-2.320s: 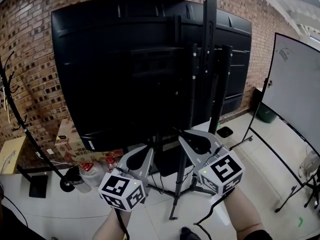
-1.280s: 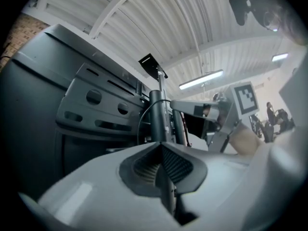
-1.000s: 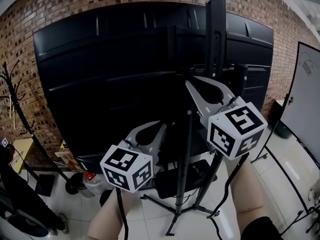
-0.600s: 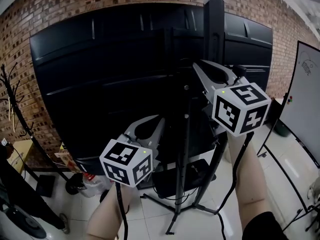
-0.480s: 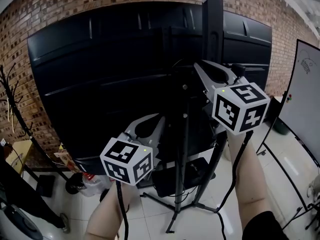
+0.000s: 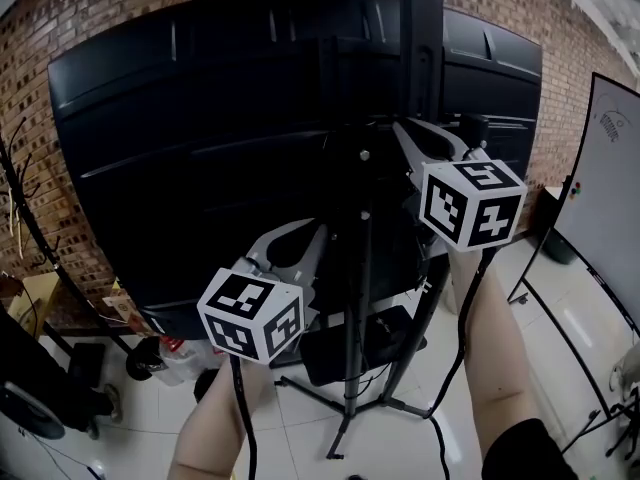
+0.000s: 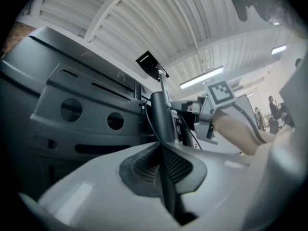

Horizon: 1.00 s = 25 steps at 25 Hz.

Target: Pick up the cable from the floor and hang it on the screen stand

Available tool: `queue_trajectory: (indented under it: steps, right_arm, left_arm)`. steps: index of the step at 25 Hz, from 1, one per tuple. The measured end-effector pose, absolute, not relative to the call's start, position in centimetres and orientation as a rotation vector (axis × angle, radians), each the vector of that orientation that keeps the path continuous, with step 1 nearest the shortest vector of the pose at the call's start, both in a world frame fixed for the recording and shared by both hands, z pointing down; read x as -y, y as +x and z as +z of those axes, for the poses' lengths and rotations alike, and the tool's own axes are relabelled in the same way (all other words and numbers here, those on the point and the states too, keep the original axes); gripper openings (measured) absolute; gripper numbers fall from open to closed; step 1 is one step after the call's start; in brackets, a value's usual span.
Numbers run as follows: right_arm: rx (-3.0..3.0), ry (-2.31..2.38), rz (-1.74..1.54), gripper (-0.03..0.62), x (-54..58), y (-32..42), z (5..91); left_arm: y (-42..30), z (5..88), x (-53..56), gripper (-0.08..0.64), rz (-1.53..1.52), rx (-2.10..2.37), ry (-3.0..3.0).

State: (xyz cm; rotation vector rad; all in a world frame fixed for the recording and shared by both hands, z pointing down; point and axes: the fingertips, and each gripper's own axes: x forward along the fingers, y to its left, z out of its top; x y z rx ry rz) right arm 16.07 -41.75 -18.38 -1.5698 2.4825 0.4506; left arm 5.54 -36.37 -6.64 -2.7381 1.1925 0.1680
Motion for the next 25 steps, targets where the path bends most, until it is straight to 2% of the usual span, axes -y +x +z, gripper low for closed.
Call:
queue_trajectory:
  steps: [5,25]
  right_arm:
    - [-2.49,-1.562,0.363,0.025,42.2,16.4,-15.8]
    - [-2.455,-1.523,0.46,0.025,40.7,14.3,-12.5]
  left_arm:
    - [4.5,-6.1,36.2,0.005,0.181,-1.238,-2.735]
    - [4.1,-3.4,34.2,0.005,0.17,-1.313,-2.718]
